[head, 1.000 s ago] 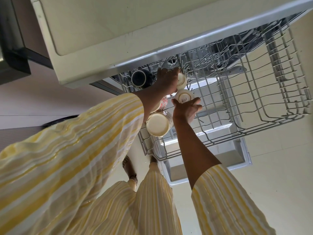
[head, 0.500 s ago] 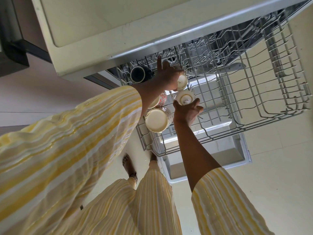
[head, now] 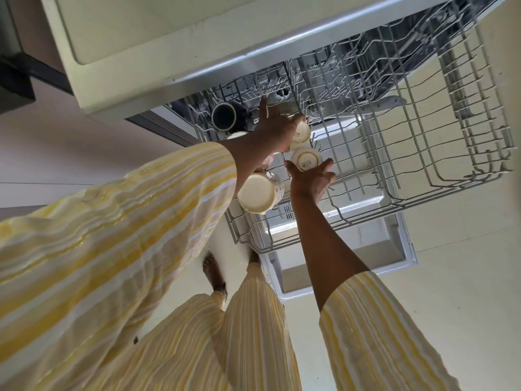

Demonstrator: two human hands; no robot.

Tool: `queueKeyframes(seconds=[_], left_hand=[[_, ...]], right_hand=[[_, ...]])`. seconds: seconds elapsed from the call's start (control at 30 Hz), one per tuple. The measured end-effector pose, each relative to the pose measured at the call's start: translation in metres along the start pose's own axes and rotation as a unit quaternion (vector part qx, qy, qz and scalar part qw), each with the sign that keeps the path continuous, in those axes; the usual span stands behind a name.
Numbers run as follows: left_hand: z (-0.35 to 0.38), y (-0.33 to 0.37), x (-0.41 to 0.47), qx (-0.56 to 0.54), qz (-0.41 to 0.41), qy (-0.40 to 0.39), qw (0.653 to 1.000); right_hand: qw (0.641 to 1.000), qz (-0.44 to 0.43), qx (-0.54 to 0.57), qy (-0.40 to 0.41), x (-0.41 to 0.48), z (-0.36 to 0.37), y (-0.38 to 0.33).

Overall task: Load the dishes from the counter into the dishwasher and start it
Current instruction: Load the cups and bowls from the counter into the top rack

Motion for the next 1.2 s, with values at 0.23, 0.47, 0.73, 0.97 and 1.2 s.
queueKeyframes(seconds=[0.23, 0.47, 0.73, 0.97, 1.2], left_hand=[[-0.004, -0.003, 0.001, -0.041, -0.025, -0.021, 0.999], [-0.013, -0.004, -0.005, -0.065, -0.026, 0.010, 0.998], [-0.039, -0.015, -0.065, -0.108, 0.043, 0.212, 0.970], [-0.030, -0.054, -0.151, -0.217, -0.046, 0.259, 0.940], [-0.013, -0.104, -0.246, -0.299, -0.156, 0.314, 0.888]], right_hand=[[0.998, -0.023, 0.026, 0.059, -0.001, -0.003, 0.004], [0.990, -0.054, -0.044, 0.123, -0.003, -0.011, 0.008], [0.931, -0.261, -0.204, 0.155, -0.055, -0.013, -0.029], [0.829, -0.464, -0.296, 0.099, -0.125, 0.012, -0.064], [0.732, -0.592, -0.337, 0.010, -0.198, 0.056, -0.089]])
Point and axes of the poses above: each hand's wrist, its own x-axis towards the middle knuckle, its own z-axis out of the palm, y = z × x, the point moved 6 cm from there along x, towards the middle knuckle, and after that the axes turned 2 degrees about z, right-handed, at the moved point
